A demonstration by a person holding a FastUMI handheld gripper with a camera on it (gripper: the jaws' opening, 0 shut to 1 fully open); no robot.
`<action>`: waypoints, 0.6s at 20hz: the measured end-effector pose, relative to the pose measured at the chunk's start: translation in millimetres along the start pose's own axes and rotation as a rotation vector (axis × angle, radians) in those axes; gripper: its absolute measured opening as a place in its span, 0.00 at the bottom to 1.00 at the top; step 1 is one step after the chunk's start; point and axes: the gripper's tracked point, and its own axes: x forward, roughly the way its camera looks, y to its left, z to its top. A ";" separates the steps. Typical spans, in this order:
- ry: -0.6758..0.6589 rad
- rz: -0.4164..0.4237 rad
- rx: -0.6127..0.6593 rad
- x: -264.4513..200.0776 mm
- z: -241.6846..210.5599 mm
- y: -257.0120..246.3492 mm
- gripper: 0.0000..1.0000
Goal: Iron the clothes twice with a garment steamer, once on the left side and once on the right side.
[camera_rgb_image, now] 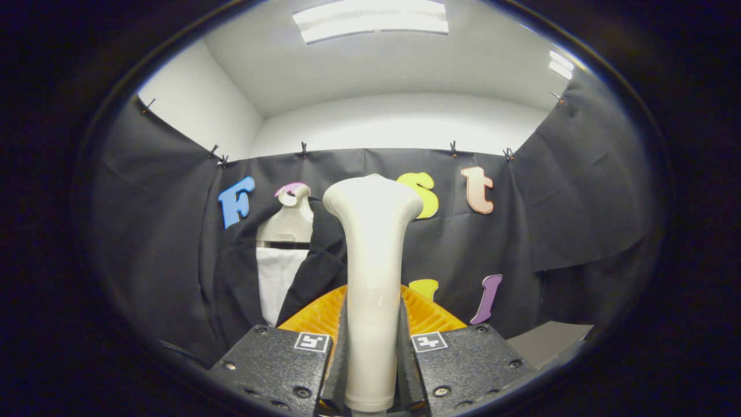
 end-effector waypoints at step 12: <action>0.124 0.090 -0.041 -17.9 -80.7 24.0 0.38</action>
